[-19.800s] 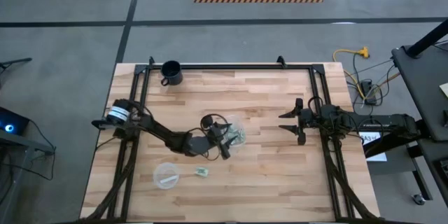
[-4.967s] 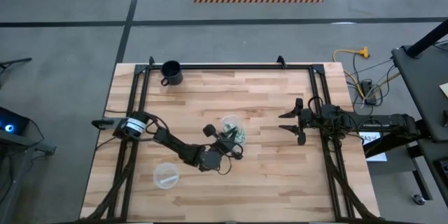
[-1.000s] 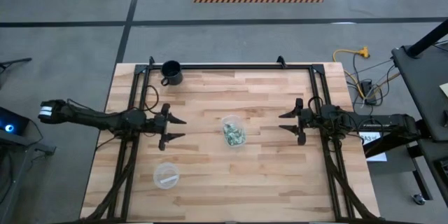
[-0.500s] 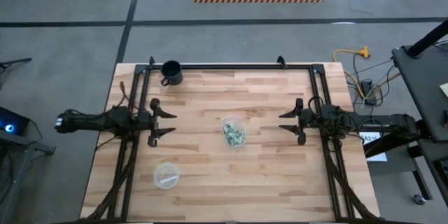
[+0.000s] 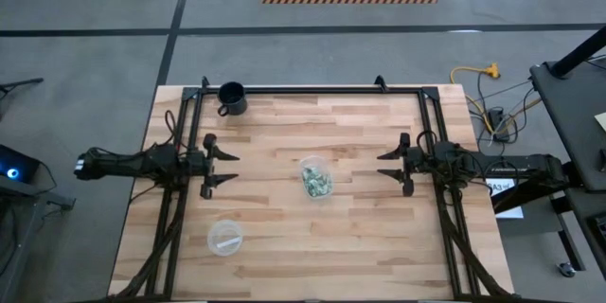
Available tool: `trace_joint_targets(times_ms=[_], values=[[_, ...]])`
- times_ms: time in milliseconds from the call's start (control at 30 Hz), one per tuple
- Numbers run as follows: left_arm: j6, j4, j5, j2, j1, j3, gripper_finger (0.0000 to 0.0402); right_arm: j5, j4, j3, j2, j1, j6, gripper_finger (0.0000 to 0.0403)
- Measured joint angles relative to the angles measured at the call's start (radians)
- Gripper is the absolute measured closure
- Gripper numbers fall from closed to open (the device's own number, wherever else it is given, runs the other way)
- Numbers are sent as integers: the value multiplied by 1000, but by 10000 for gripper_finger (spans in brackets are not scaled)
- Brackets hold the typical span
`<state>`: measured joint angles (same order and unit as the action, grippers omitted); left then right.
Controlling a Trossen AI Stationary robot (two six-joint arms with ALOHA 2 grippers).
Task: Pick and place items into bin
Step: Return to Home Position
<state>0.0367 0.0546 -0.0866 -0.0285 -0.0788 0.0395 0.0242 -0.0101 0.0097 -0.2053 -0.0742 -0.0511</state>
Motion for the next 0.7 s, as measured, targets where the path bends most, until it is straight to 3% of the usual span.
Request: trace_joint_targets(times_ms=[700], values=[[-5, 3, 0, -47, 0, -2, 189, 0, -1, 0, 1, 0, 1, 220]])
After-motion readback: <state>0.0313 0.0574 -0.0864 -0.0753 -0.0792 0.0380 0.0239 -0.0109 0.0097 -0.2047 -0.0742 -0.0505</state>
